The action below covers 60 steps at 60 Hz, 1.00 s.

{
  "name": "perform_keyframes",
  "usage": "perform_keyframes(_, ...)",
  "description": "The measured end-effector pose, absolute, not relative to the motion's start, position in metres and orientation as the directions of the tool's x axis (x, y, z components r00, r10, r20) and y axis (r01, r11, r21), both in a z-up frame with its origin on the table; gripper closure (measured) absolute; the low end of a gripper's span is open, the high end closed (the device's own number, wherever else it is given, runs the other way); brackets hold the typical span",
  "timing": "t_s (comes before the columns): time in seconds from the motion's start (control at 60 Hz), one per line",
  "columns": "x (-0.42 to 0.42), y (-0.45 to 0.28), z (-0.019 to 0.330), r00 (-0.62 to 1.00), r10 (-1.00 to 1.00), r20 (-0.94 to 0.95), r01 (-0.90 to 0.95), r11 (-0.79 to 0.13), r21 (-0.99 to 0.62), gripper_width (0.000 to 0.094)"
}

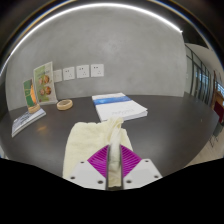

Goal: Fold towel

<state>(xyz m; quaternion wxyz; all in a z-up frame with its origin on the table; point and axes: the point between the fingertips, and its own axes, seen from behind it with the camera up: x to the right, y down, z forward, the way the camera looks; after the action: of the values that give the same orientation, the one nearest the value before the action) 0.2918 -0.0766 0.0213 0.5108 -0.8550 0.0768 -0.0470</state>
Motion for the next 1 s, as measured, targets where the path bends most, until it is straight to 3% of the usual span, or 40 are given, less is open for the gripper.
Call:
perform_keyframes(0.033,0.292,-0.080,0.025,0.982,-0.188,-0.006,-0.094,-0.466,-0.880,0.0594)
perform_keyframes(0.117,0.293,-0.096,0.039,0.976,-0.218,0.009,-0.093,-0.455,-0.886,0.0044)
perform_keyframes(0.233,0.274,-0.130,0.056,0.976,-0.212,0.049,-0.053,-0.452,-0.891,0.0105)
perform_keyframes(0.45,0.179,-0.216,0.086,0.986,-0.158,0.051,-0.020,-0.416,-0.909,0.0103)
perform_keyframes(0.733,0.028,-0.311,0.098,0.993,0.015,0.120,0.115,-0.421,-0.900,0.0103)
perform_keyframes(1.0,0.012,-0.345,0.101,0.989,0.025,0.149,0.145,-0.430,-0.891,0.0108)
